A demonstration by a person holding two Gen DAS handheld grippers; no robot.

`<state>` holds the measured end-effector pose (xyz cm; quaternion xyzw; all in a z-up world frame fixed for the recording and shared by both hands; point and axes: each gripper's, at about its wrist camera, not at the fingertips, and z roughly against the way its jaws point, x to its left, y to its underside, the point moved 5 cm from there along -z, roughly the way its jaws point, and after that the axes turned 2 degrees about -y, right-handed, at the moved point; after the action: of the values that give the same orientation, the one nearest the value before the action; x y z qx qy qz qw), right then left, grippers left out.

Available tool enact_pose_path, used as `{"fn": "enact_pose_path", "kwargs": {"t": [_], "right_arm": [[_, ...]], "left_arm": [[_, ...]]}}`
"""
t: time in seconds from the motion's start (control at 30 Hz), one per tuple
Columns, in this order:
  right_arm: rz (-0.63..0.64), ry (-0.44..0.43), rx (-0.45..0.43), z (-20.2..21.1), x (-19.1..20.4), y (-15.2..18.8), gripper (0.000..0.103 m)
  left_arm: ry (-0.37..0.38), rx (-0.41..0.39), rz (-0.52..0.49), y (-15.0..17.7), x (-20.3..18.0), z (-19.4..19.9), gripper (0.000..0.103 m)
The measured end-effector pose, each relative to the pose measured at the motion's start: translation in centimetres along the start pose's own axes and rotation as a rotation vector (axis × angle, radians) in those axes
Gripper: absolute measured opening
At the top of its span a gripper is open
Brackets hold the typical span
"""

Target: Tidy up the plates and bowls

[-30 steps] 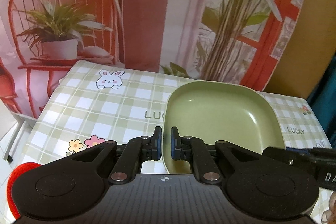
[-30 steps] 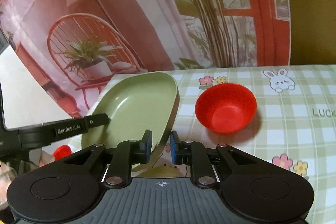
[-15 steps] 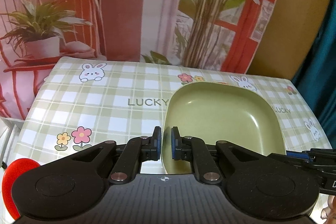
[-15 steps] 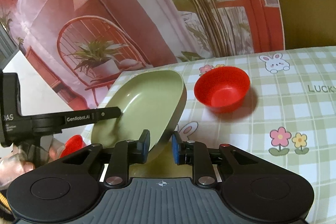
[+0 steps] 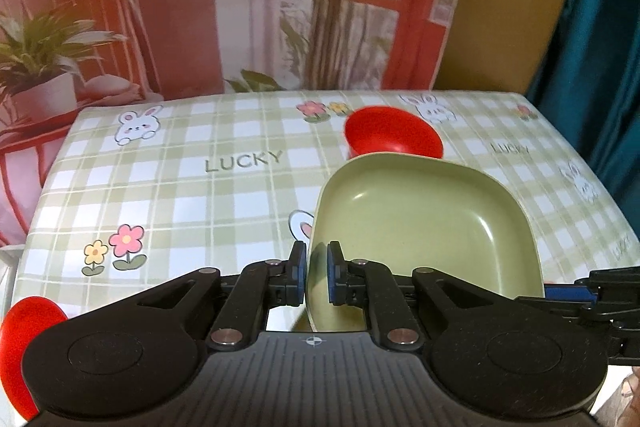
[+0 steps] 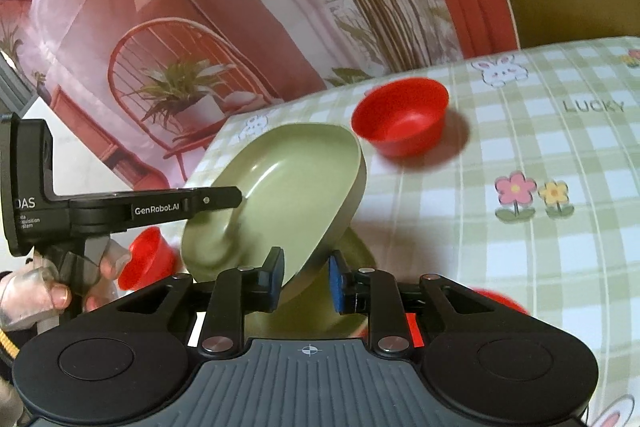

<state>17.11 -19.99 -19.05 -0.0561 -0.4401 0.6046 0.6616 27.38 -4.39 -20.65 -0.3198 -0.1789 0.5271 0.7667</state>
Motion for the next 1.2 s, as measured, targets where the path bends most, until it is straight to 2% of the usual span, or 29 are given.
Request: {"fn": "enact_pose_path", "kwargs": {"t": [0.63, 0.9, 1.2], "right_arm": [[-0.025, -0.005, 0.101, -1.0, 0.4, 3.9, 0.024], [-0.002, -0.002, 0.141, -1.8, 1.2, 4.7, 0.022], [-0.002, 0.008, 0.173, -2.3, 1.2, 4.9, 0.022]], "left_arm": [[-0.008, 0.057, -0.039, 2.9, -0.2, -1.0, 0.019], [-0.069, 0.057, -0.082, 3.4, -0.1, -1.6, 0.020], [-0.076, 0.053, -0.087, 3.6, 0.0, -2.0, 0.020]]}}
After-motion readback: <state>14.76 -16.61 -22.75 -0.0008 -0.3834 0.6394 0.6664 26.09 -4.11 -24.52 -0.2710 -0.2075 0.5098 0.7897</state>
